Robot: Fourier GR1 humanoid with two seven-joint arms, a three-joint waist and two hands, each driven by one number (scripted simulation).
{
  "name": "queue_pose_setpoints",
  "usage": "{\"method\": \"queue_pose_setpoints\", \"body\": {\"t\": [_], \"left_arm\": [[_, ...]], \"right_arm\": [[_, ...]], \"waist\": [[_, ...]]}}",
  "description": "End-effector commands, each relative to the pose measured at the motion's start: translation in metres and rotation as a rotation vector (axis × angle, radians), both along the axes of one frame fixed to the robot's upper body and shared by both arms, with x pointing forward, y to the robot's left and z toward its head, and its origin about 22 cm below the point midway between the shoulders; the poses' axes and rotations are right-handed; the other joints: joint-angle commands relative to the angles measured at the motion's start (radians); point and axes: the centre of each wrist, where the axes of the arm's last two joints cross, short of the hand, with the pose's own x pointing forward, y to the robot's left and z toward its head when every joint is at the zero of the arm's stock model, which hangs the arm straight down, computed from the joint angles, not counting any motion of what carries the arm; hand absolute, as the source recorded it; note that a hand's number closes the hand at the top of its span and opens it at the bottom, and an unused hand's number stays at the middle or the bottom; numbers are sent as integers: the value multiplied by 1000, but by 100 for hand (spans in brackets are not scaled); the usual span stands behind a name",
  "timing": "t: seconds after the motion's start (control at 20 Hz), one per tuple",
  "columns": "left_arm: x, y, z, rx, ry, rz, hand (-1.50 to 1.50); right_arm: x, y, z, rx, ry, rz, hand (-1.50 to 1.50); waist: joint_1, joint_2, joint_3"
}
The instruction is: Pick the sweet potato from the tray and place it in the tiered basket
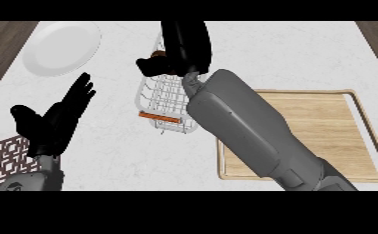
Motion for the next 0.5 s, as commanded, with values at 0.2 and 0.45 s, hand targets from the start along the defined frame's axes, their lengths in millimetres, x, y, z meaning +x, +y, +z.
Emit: {"method": "queue_pose_setpoints", "body": {"t": [0.2,0.45], "left_arm": [[-3,6,7,-11,5,4,0],[-13,-3,-8,-1,-7,30,0]], "right_arm": [[4,-19,13,321,45,-21,-150],[9,-46,43,566,30,-40,-150]], "waist": [[-7,-2,1],[-16,-2,1]]}}
